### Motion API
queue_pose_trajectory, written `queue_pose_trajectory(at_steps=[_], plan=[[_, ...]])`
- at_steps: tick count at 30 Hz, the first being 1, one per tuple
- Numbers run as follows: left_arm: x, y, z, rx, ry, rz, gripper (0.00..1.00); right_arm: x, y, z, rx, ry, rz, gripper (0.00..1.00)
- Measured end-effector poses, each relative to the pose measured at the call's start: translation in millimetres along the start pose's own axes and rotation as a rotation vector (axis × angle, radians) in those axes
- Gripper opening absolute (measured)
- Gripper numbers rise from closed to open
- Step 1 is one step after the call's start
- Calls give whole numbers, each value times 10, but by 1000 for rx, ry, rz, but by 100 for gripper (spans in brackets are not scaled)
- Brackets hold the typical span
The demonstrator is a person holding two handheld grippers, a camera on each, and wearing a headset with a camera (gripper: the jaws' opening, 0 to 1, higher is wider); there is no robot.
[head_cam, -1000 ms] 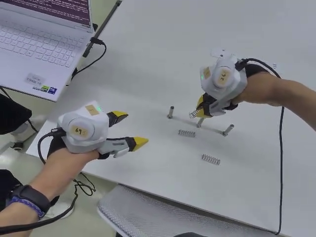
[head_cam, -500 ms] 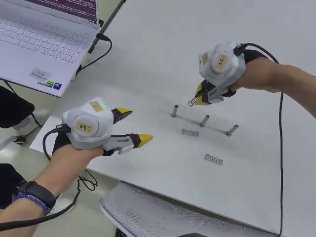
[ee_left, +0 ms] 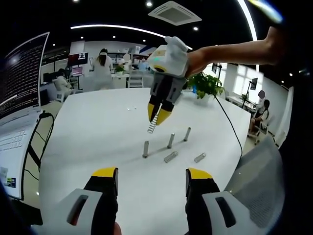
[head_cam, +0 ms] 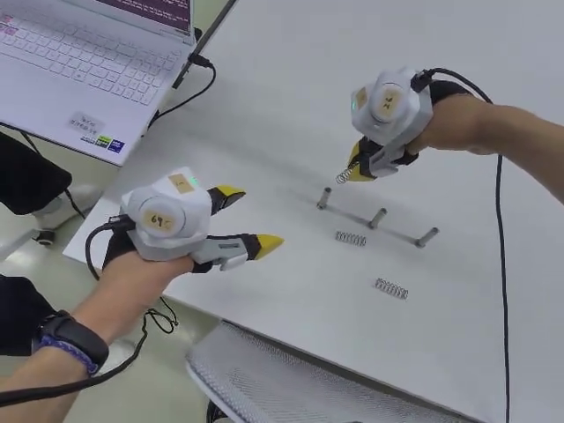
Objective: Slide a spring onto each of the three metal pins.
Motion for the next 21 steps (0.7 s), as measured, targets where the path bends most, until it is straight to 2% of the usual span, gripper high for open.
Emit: queue_pose_trajectory(at_steps=[13, 21], plan=[[-58, 3, 15, 0, -14, 11, 51, -45, 219, -85, 38, -19, 24, 8], [-102, 7, 40, 2, -23, 12, 50, -41, 255, -92, 47, -29, 34, 8]])
Point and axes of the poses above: the centre of the closed fingertips' face, and the gripper's own axes: y roughly forward along the fingers, z roughly to its left, x roughly out of its top, the point moved 9 cm from there along -y, roughly backward along the fingers, and after that the axes turned 2 degrees about -z, right-handed, at the moved point
